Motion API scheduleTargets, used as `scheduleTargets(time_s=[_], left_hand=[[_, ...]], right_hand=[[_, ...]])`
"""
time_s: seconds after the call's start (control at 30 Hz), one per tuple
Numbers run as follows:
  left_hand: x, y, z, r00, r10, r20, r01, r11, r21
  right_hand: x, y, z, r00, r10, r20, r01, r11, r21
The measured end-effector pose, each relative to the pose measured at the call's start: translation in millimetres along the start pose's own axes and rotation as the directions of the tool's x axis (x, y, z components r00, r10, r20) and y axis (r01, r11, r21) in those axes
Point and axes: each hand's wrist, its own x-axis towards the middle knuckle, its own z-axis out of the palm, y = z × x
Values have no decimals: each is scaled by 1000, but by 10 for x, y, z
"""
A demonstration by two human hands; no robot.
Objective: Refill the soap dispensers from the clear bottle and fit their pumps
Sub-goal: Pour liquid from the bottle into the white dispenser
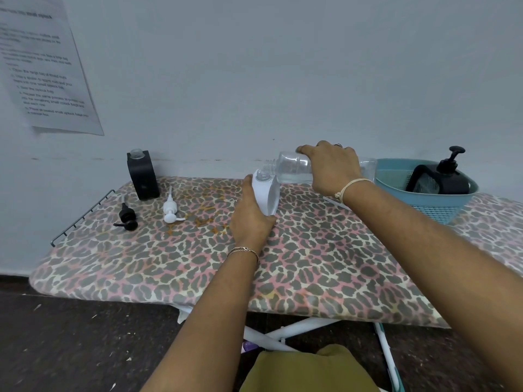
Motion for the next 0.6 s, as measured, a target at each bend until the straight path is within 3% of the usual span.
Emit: scheduleTargets(time_s=[0.6], left_hand=[[-16, 43, -35, 999, -29, 31, 29, 999, -18]], right_hand=[[11, 18, 8, 1000, -15, 1, 15, 1000, 15]])
